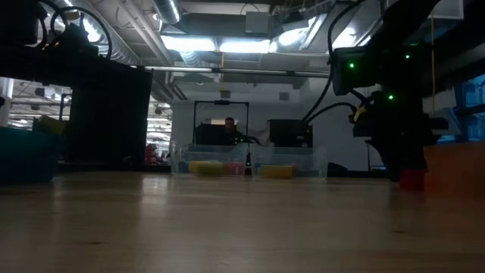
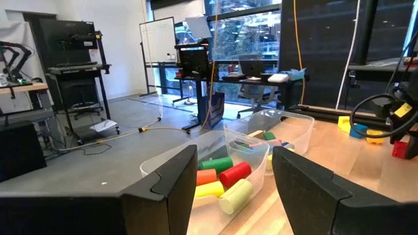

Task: Sort blocks by size
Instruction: Put the red game piece into the yellow bin

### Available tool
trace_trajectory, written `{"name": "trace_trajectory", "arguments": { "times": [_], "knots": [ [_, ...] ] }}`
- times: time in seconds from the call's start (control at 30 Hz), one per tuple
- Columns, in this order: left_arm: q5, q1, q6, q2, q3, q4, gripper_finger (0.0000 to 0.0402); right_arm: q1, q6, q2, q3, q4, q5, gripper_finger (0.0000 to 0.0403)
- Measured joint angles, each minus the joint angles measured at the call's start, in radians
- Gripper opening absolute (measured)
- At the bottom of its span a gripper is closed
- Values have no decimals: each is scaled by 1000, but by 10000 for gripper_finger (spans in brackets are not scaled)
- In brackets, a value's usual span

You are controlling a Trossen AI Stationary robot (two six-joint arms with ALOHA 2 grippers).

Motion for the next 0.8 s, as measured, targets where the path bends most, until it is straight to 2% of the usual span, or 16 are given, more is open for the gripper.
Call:
{"name": "trace_trajectory", "arguments": {
  "times": [0.2,0.57,0.8],
  "knots": [
    [0,0,0,0,0,0,184,0,0,0,-1,19,4,255],
    [0,0,0,0,0,0,184,0,53,0,2,30,-18,104],
    [0,0,0,0,0,0,184,0,54,0,53,-23,-50,114]
  ]
}}
